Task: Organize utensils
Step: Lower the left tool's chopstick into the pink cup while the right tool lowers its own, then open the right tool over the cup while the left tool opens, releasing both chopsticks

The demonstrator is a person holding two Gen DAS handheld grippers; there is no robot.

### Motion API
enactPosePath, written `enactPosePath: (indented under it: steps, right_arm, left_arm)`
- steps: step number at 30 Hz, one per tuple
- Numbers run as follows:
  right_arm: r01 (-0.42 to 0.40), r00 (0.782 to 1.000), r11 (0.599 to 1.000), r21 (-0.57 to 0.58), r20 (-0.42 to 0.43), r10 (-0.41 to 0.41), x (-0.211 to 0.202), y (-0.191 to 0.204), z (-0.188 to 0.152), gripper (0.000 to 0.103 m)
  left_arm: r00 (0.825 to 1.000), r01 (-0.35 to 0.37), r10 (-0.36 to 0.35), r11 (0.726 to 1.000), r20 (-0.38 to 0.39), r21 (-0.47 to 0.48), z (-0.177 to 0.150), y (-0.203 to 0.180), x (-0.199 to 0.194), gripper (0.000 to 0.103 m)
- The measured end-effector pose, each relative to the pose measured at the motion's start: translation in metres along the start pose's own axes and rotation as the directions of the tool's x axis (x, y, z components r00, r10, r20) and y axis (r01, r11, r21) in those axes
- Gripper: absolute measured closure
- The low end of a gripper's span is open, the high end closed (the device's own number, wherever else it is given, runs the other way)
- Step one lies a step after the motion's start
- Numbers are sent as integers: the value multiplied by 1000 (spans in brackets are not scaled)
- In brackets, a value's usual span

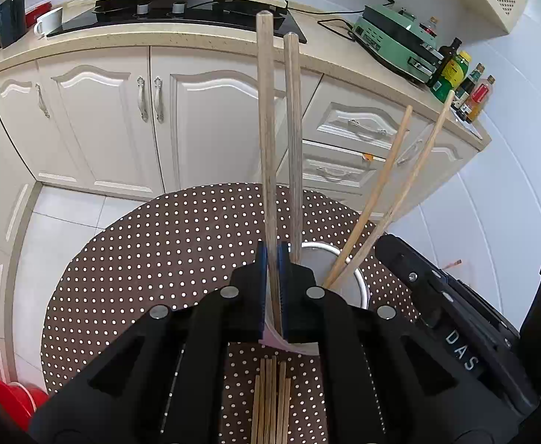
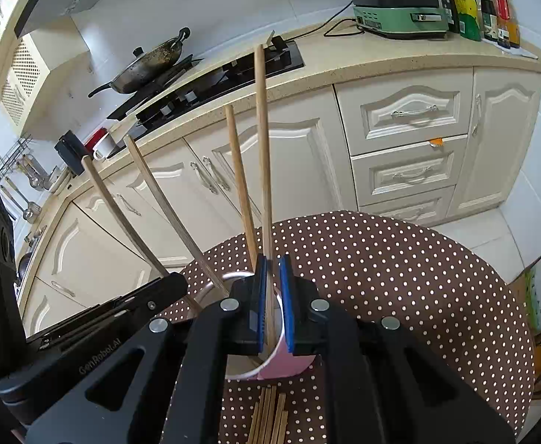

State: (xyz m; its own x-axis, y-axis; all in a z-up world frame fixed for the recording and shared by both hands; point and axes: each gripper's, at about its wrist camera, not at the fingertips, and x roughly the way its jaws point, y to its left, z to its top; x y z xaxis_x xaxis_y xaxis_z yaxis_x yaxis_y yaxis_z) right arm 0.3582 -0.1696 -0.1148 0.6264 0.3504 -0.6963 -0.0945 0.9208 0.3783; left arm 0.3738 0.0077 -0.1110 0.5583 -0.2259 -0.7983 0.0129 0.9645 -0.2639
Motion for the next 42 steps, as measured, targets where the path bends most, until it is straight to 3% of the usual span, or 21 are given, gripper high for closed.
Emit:
enactPosePath:
  steps: [6, 10, 13, 25, 27, 28, 29, 30, 38, 42]
  right_arm:
    - [4, 1000, 1000, 11, -10, -4, -8, -6, -5, 91]
    - [17, 1000, 1000, -5, -1, -17, -16, -6, -8, 71]
    - [28, 1000, 1000, -9, 2, -28, -21, -7, -10, 64]
    - [42, 999, 999, -15, 7, -42, -35, -9, -20, 49]
    - [49, 999, 999, -20, 10, -48, -39, -7, -23, 46]
    - [50, 999, 999, -21, 11, -50, -41, -7, -24, 44]
    - [53, 999, 998, -22, 13, -52, -42, -7, -25, 42]
    - [54, 998, 998, -21, 14, -53, -45, -7, -27, 41]
    - [68, 997, 997, -30, 48, -67, -67, -7, -37, 24]
    - [71, 995, 997, -39, 67, -68, -80, -6, -42, 20]
  left_arm:
    - [1000, -13, 14, 999, -14, 32, -4, -1, -4, 95]
    - [999, -16, 18, 999, -39, 40, -9, -1, -3, 95]
    - [998, -26, 29, 998, -56, 50, -14, -2, -1, 95]
    - [995, -43, 50, 996, -82, 79, -34, -5, -12, 95]
    - [995, -50, 57, 995, -81, 83, -38, -6, -15, 87]
    - [995, -54, 60, 995, -76, 84, -39, -6, -18, 71]
    - [996, -56, 61, 995, -65, 84, -41, -7, -21, 47]
    - [997, -61, 64, 994, -36, 86, -43, -7, -27, 40]
    - [994, -105, 104, 988, 21, 111, -52, -11, -54, 34]
    - [993, -117, 112, 985, 45, 127, -59, -16, -68, 32]
